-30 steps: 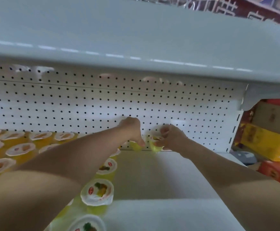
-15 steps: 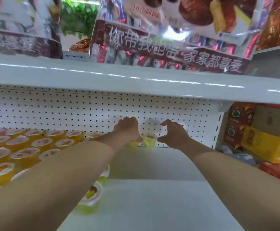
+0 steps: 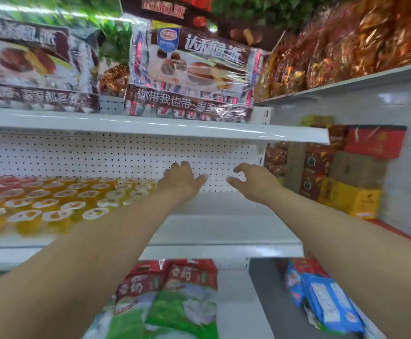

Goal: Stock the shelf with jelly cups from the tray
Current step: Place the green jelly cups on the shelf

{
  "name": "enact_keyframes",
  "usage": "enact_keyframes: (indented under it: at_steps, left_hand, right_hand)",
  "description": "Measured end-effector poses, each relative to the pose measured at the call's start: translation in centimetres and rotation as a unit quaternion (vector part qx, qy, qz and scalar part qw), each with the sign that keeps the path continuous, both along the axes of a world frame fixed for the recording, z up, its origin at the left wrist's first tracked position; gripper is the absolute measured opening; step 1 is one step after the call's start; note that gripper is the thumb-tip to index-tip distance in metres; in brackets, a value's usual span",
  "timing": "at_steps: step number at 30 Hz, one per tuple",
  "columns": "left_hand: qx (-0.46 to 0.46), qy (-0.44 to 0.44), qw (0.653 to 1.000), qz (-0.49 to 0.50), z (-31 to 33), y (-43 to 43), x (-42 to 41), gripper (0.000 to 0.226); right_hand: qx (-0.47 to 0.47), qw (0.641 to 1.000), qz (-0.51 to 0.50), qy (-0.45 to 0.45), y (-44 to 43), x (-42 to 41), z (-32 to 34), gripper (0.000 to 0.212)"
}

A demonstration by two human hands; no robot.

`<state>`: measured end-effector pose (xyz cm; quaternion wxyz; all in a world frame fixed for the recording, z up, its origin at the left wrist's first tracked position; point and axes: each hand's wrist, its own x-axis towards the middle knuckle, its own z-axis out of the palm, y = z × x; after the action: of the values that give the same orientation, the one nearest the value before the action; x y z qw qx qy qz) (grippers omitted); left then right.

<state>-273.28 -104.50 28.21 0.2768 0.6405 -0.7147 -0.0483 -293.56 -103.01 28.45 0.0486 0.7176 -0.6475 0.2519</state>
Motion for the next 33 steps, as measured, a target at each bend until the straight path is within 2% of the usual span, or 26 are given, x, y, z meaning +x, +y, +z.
enact_keyframes:
  at_steps: [7, 14, 18, 26, 29, 33]
  left_hand:
    - [0.007, -0.003, 0.999, -0.034, -2.5, 9.4, -3.5, 0.068]
    - [0.056, -0.002, 0.996, -0.07, -9.0, 13.7, -6.9, 0.067]
    - [0.095, -0.003, 0.991, -0.096, -14.3, 14.6, -8.4, 0.064]
    - [0.179, -0.076, 0.97, -0.144, -27.9, 15.9, -9.4, 0.058]
    - [0.239, -0.068, 0.955, -0.161, -33.4, 16.4, -9.4, 0.055]
    - [0.347, -0.057, 0.919, -0.18, -41.2, 17.5, -8.9, 0.057]
  right_hand:
    - [0.041, 0.999, -0.011, -0.001, 9.6, -4.9, -2.6, 0.058]
    - [0.064, 0.997, -0.045, 0.02, 15.2, -8.8, -8.4, 0.057]
    - [0.104, 0.992, -0.072, 0.03, 16.3, -10.6, -12.8, 0.053]
    - [0.201, 0.974, -0.1, 0.013, 17.3, -10.7, -23.8, 0.046]
    - [0.273, 0.957, -0.1, 0.023, 17.7, -9.8, -29.0, 0.04]
    - [0.366, 0.922, -0.119, -0.04, 19.2, -8.3, -37.4, 0.044]
